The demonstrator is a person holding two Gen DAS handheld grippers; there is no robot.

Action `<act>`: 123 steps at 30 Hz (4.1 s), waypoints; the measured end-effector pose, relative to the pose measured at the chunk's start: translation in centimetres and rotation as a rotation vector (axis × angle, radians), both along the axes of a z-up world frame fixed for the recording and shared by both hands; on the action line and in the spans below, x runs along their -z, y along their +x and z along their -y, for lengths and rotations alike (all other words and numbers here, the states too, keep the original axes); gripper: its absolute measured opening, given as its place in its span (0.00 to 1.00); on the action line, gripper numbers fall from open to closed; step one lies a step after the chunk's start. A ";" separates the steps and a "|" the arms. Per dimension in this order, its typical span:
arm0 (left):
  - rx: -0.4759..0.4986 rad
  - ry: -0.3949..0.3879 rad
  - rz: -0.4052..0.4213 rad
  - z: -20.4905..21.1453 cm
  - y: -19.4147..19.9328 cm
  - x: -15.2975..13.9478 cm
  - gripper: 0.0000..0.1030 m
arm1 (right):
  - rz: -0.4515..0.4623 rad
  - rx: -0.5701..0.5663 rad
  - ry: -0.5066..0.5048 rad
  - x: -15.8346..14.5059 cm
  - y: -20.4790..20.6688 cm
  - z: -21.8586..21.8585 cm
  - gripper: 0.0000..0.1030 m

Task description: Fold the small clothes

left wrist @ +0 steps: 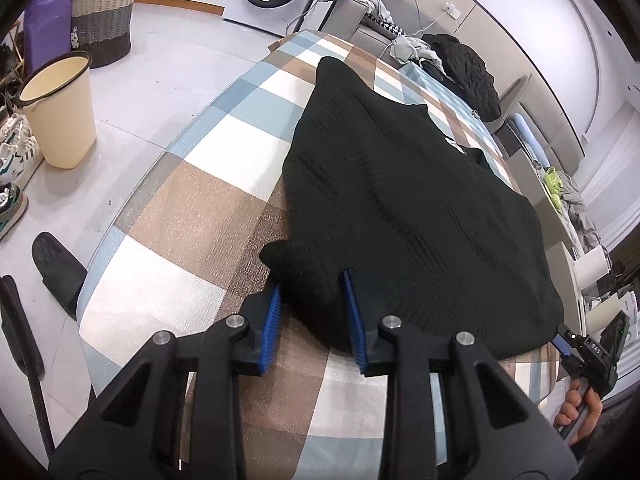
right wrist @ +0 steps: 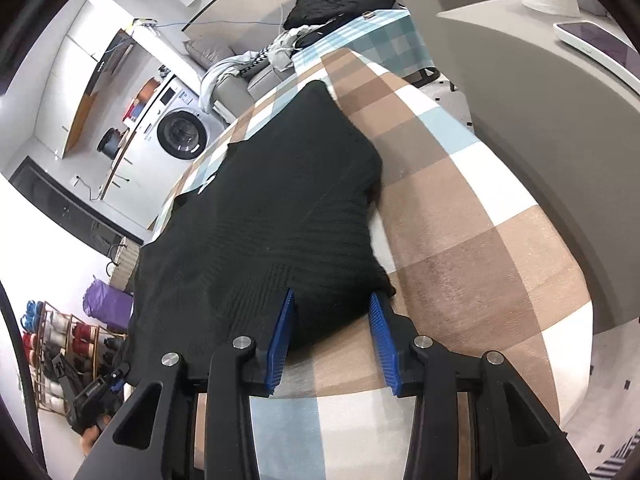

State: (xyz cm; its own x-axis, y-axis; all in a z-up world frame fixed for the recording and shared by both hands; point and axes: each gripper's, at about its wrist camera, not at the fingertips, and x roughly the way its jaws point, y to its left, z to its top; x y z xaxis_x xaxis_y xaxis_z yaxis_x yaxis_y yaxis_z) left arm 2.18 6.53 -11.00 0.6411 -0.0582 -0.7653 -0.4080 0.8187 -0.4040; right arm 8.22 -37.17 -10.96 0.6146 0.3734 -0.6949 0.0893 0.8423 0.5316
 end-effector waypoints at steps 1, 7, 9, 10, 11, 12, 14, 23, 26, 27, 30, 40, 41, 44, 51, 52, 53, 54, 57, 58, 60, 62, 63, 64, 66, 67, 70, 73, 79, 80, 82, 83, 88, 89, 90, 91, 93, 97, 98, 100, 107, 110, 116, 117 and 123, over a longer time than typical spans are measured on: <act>0.001 0.001 -0.001 -0.1 0.0 0.0 0.26 | -0.008 0.003 0.009 0.2 0.0 0.2 0.39; 0.010 -0.004 0.008 -0.2 0.0 0.3 0.26 | -0.004 0.013 -0.026 -0.5 -0.8 1.4 0.41; 0.016 -0.005 0.013 -0.4 0.0 0.4 0.26 | 0.000 0.016 -0.029 -0.6 -0.3 1.6 0.41; 0.014 -0.008 0.016 -0.4 -0.1 0.4 0.26 | 0.014 0.005 -0.026 -0.7 0.1 1.5 0.41; 0.013 -0.009 0.017 -0.4 -0.2 0.4 0.26 | 0.022 -0.005 -0.028 -0.7 0.6 1.3 0.41; 0.014 -0.008 0.018 -0.5 -0.3 0.4 0.26 | 0.021 -0.011 -0.032 -0.7 1.1 1.1 0.41; 0.012 -0.008 0.020 -0.5 -0.4 0.4 0.26 | 0.032 -0.040 -0.059 -0.5 2.4 0.2 0.41; 0.010 -0.001 0.028 -0.8 -0.4 0.4 0.25 | 0.175 -0.066 -0.231 -4.1 1.7 -2.1 0.06; 0.008 -0.020 0.034 -1.0 -0.6 0.4 0.25 | 0.074 -0.038 -0.270 -2.0 1.4 -1.3 0.06; 0.007 -0.024 0.035 -1.1 -0.7 0.5 0.25 | 0.036 -0.031 -0.267 -1.3 1.6 -1.0 0.06; -0.006 -0.037 0.033 -1.6 -0.9 0.4 0.26 | 0.041 -0.017 -0.237 -1.3 1.4 -0.6 0.10; -0.069 -0.062 0.052 -2.5 -1.4 0.6 0.38 | 0.153 -0.022 -0.240 -4.6 0.1 -1.9 0.33; -0.078 -0.061 0.057 -2.6 -1.2 0.6 0.38 | 0.167 -0.029 -0.242 -4.9 0.0 -2.3 0.36; -0.089 -0.038 0.054 -2.4 -0.7 0.5 0.18 | 0.177 -0.054 -0.247 -5.2 0.2 -3.6 0.37; -0.118 -0.011 0.033 -2.0 -1.9 0.5 0.10 | 0.166 -0.128 -0.266 -5.2 1.1 -6.2 0.37; -0.122 -0.020 0.035 -2.1 -2.2 0.5 0.10 | 0.160 -0.137 -0.271 -5.1 1.4 -6.6 0.37; -0.126 -0.028 0.038 -2.1 -2.4 0.6 0.10 | 0.154 -0.143 -0.274 -5.0 1.7 -6.8 0.37; -0.129 -0.032 0.037 -2.1 -2.6 0.5 0.12 | 0.150 -0.155 -0.276 -5.0 1.9 -7.1 0.37; -0.144 -0.056 0.047 -2.2 -3.5 0.3 0.18 | 0.164 -0.183 -0.279 -5.4 2.0 -7.8 0.38; -0.145 -0.078 0.051 -2.3 -3.8 0.2 0.23 | 0.169 -0.192 -0.278 -5.5 2.0 -8.0 0.38; -0.149 -0.115 0.066 -2.4 -4.5 0.2 0.34 | 0.174 -0.205 -0.273 -5.6 2.1 -8.5 0.39; -0.141 -0.141 0.084 -2.2 -5.0 0.2 0.37 | 0.174 -0.219 -0.266 -5.5 2.3 -9.0 0.39; -0.132 -0.153 0.094 -2.0 -5.1 0.2 0.38 | 0.174 -0.226 -0.262 -5.4 2.4 -9.3 0.40; -0.121 -0.166 0.103 -1.8 -5.2 0.2 0.41 | 0.171 -0.238 -0.259 -5.2 2.6 -9.6 0.40; -0.106 -0.177 0.115 -1.3 -4.8 0.4 0.45 | 0.165 -0.255 -0.254 -4.9 2.8 -10.3 0.40; -0.101 -0.177 0.111 -1.1 -4.5 0.6 0.45 | 0.160 -0.266 -0.249 -4.8 2.9 -10.8 0.40; -0.084 -0.194 0.094 -0.7 -2.8 1.4 0.45 | 0.166 -0.298 -0.233 -4.6 2.8 -12.2 0.41; -0.101 -0.199 0.110 -0.7 -1.3 1.6 0.45 | 0.173 -0.325 -0.230 -4.4 2.8 -13.5 0.43; -0.179 -0.165 0.101 -0.8 1.6 2.1 0.12 | 0.175 -0.374 -0.246 -4.0 3.6 -16.0 0.43; -0.183 -0.155 0.115 -0.8 1.5 1.8 0.12 | 0.175 -0.381 -0.252 -3.9 3.8 -16.4 0.43; -0.170 -0.118 0.134 -0.7 1.1 0.9 0.12 | 0.176 -0.392 -0.273 -4.0 4.0 -17.3 0.43; -0.166 -0.099 0.132 -0.7 0.9 0.7 0.12 | 0.179 -0.398 -0.277 -4.0 3.9 -17.6 0.43; -0.202 -0.082 0.120 -1.6 0.1 0.7 0.12 | 0.150 -0.430 -0.280 -2.6 4.6 -18.8 0.51; -0.205 -0.072 0.122 -1.6 0.2 0.5 0.12 | 0.127 -0.430 -0.284 -2.0 4.9 -19.0 0.51; -0.206 -0.056 0.127 -1.5 0.2 0.3 0.12 | 0.113 -0.432 -0.285 -1.6 5.1 -19.1 0.51; -0.202 -0.041 0.133 -1.4 0.3 -0.1 0.12 | 0.100 -0.436 -0.282 -1.2 5.3 -19.2 0.51; -0.189 -0.003 0.151 -0.8 0.5 -1.2 0.12 | 0.085 -0.436 -0.278 -0.5 5.6 -19.1 0.51; -0.115 0.105 0.191 1.1 2.0 -4.2 0.12 | 0.100 -0.440 -0.241 0.0 5.5 -18.6 0.55; -0.089 0.130 0.206 1.7 2.7 -5.2 0.12 | 0.103 -0.438 -0.229 0.2 5.5 -18.4 0.55; -0.032 0.156 0.245 2.8 4.2 -6.9 0.12 | 0.106 -0.425 -0.200 0.3 5.5 -18.0 0.55; 0.315 0.277 0.399 12.2 9.9 -13.5 0.12 | 0.099 -0.374 -0.137 -0.4 4.9 -15.6 0.55; 0.550 0.298 0.424 19.3 11.4 -13.6 0.12 | 0.128 -0.306 -0.154 -1.9 3.9 -12.8 0.57; 0.841 0.140 0.301 26.9 12.5 -8.7 0.26 | 0.113 -0.147 -0.201 -2.9 2.3 -7.0 0.58; 0.846 0.102 0.294 26.9 12.3 -8.1 0.34 | 0.110 -0.123 -0.210 -3.0 2.1 -6.2 0.58; 0.774 0.073 0.295 24.2 9.9 -7.9 0.59 | 0.138 -0.046 -0.187 -4.5 1.3 -2.8 0.58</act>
State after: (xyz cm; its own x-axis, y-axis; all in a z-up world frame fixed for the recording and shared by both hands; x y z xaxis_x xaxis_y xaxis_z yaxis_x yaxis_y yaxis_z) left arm 12.09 -17.66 -3.08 0.6153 -0.5219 -0.5907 0.3954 0.8527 -0.3414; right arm 9.49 -34.36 -6.47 0.6942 0.2756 -0.6649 -0.0139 0.9288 0.3704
